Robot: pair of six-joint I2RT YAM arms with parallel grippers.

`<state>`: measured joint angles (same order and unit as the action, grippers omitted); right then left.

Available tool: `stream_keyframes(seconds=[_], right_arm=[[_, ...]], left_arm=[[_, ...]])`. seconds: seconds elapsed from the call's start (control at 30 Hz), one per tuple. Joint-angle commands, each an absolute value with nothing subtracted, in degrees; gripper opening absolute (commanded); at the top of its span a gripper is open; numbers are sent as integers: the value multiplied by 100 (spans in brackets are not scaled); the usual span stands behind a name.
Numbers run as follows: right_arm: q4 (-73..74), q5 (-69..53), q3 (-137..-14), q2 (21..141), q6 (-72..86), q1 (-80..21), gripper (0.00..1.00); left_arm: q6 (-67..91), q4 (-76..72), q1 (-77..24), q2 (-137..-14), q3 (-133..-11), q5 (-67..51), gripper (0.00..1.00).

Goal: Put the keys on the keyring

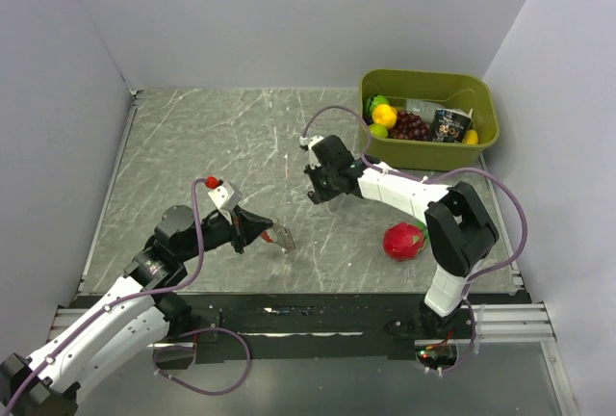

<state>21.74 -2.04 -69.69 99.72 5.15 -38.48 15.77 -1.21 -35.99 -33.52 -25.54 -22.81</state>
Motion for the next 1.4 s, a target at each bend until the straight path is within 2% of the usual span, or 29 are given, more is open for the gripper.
stream_keyframes(seconds=[0.0, 0.1, 0.13, 0.23, 0.33, 0.77, 1.03, 1.37], right_arm=[[2074, -220, -6969, 10010, 396, -3832, 15], [2083, -263, -7136, 10248, 325, -3788, 29], [2031, -281, -7180, 10344, 308, -3718, 37], [1934, -474, -7207, 10467, 272, -3639, 50], [1916, -492, -7242, 10573, 202, -3560, 53], [1389, -1186, -6961, 10828, 290, -3322, 48], [1336, -1037, -6961, 10942, 352, -3296, 42], [1512, -958, -6908, 10837, 343, -3287, 40]], left_arm=[[1565, -316, -3586, -3278, -2883, -2338, 1], [1565, -308, -3586, -3270, -2883, -2347, 1], [1573, -308, -3586, -3261, -2883, -2338, 1], [1565, -290, -3586, -3261, -2883, -2338, 1], [1573, -299, -3586, -3261, -2883, -2347, 1], [1564, -343, -3577, -3357, -2892, -2400, 1], [1564, -352, -3586, -3366, -2892, -2408, 1], [1573, -334, -3586, -3331, -2892, -2391, 1]])
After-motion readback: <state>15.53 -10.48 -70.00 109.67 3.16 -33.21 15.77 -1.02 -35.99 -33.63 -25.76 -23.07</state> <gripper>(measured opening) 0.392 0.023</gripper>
